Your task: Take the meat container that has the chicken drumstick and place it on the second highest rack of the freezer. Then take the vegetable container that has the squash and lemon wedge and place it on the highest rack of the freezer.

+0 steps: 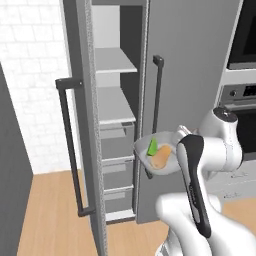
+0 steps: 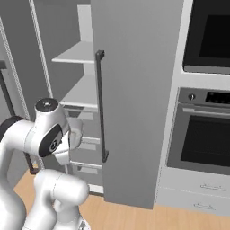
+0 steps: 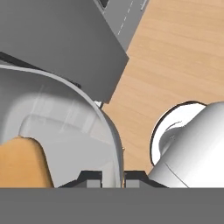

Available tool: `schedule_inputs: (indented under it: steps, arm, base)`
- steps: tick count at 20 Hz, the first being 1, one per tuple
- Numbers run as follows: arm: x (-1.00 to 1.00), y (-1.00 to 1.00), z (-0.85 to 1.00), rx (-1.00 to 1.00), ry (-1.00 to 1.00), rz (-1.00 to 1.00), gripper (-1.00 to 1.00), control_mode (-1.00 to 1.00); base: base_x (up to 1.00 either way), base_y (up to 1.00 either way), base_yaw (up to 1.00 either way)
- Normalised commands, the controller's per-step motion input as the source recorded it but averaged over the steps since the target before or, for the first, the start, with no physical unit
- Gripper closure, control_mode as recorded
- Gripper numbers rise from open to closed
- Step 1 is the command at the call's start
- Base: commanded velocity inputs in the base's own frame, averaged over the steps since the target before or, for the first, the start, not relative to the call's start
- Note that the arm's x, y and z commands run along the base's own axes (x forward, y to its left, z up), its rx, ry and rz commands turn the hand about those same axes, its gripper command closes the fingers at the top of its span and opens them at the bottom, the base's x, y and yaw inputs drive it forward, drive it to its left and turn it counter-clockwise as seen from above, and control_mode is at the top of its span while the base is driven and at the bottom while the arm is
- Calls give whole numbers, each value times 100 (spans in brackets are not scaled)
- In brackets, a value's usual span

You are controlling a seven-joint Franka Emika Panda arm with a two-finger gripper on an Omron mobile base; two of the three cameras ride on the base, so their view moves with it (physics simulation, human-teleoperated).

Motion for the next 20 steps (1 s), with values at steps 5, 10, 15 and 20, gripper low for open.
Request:
schedule_inputs:
  steps: [5, 10, 15, 20]
  arm:
    - [0, 0, 0, 0, 0, 0, 100, 100]
    - [0, 0, 0, 0, 0, 0, 100, 100]
    - [0, 0, 0, 0, 0, 0, 100, 100]
    - [0, 0, 0, 0, 0, 0, 100, 100]
  base:
    - [53, 16, 0]
    - [7, 56, 3]
    - [56, 3, 0]
    - [46, 10, 0]
